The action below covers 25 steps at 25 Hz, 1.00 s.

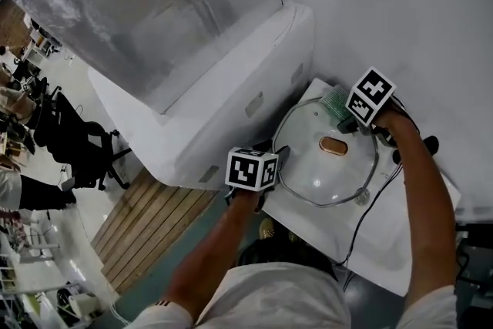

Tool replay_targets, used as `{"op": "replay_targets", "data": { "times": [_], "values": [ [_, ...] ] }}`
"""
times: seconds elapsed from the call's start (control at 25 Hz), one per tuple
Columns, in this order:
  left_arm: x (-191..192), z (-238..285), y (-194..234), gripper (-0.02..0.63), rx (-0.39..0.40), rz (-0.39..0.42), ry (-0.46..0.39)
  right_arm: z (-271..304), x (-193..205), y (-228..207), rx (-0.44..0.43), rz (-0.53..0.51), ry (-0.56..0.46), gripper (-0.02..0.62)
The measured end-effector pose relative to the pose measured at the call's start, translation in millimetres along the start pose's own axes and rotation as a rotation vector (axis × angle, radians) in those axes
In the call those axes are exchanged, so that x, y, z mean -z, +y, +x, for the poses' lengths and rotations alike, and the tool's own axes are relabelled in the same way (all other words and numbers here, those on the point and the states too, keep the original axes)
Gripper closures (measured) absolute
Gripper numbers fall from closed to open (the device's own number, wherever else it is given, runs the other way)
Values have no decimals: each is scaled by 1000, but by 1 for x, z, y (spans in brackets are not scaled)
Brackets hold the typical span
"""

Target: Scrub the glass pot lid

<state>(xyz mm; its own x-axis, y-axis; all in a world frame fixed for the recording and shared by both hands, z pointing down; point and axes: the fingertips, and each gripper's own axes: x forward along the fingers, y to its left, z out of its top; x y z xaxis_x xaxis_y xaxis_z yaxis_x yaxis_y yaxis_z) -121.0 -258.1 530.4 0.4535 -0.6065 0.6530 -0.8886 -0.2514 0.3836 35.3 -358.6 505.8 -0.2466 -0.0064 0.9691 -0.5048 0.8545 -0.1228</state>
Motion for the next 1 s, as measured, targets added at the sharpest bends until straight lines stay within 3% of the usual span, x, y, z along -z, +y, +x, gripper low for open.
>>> {"op": "replay_targets", "data": {
  "times": [0.24,0.52,0.84,1.0],
  "values": [
    [-1,1,0,390,-5,1,-9,-28,-22,44,56,-195,-1,247],
    [-3,0,1,390,-4,11,-16,-19,-38,102,97,-405,106,247],
    [-2,-1,0,393,0,22,-14,14,-28,117,150,-480,268,247],
    [-3,-1,0,393,3,25,-14,21,-27,118,162,-492,286,247]
  ]
}}
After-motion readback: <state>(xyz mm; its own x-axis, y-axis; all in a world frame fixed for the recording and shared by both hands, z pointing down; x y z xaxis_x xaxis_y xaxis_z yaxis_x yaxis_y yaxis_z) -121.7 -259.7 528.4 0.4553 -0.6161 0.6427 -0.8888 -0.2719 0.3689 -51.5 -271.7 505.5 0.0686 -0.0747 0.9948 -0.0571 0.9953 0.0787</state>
